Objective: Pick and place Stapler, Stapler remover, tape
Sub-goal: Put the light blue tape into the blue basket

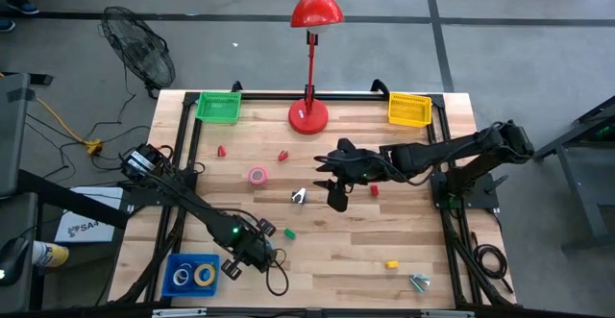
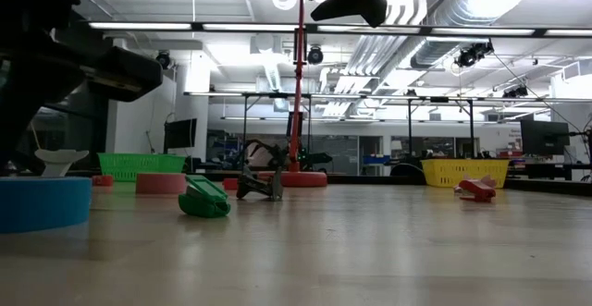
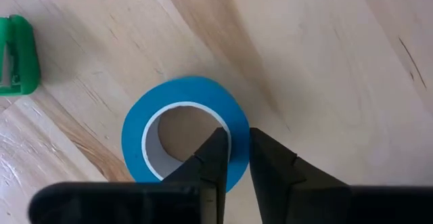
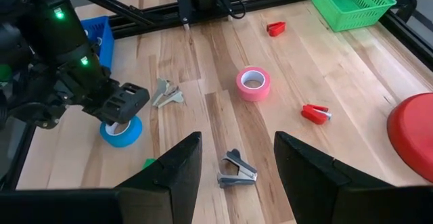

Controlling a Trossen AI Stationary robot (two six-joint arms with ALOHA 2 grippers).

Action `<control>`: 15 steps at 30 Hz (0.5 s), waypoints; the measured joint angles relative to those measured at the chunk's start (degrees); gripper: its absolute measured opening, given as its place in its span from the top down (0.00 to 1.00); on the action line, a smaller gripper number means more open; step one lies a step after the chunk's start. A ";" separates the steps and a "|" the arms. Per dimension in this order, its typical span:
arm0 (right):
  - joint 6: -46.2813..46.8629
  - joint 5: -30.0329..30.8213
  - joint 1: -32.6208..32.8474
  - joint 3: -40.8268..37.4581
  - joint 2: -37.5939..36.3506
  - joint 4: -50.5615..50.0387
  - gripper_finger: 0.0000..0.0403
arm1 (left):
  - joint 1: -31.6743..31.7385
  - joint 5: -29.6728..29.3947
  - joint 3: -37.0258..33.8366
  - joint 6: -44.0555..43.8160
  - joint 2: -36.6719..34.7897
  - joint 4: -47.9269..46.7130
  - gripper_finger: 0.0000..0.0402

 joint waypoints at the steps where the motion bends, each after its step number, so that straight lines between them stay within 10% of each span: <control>1: -0.02 0.00 0.01 -0.01 0.00 -0.01 0.56 | 0.00 0.02 0.00 -0.31 0.00 -0.01 0.89; 15: -0.35 -0.35 0.00 -0.02 0.00 -1.84 0.56 | 0.00 4.29 0.00 -11.99 -3.85 -1.47 0.96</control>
